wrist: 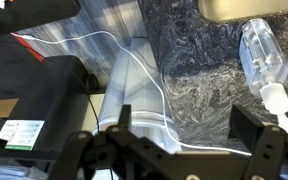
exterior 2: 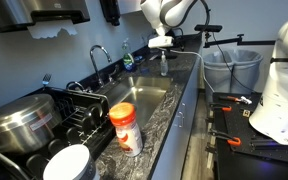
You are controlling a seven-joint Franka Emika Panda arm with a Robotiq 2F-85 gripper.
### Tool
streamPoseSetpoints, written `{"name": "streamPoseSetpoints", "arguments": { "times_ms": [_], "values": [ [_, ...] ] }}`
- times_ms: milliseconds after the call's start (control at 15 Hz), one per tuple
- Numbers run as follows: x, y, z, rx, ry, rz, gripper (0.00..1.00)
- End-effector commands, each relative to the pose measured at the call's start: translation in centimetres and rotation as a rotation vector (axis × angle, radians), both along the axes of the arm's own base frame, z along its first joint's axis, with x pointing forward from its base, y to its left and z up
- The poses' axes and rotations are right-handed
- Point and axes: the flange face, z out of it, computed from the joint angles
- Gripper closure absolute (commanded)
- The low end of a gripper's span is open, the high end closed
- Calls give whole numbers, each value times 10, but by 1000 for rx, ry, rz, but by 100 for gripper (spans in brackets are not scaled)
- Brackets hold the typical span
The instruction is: Move the soap bottle backwards
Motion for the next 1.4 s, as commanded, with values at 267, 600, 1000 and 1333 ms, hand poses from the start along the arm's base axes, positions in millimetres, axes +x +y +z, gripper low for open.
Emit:
{"name": "streamPoseSetpoints", "arguments": {
  "times_ms": [267,600,1000,1333],
  "values": [
    [35,-16,-31,6,-83,-81,0],
    [67,-37,-54,5,-91,-121,0],
    [107,-49,-67,4,-115,-93,0],
    [116,-71,-80,5,-94,-129,0]
  ]
}}
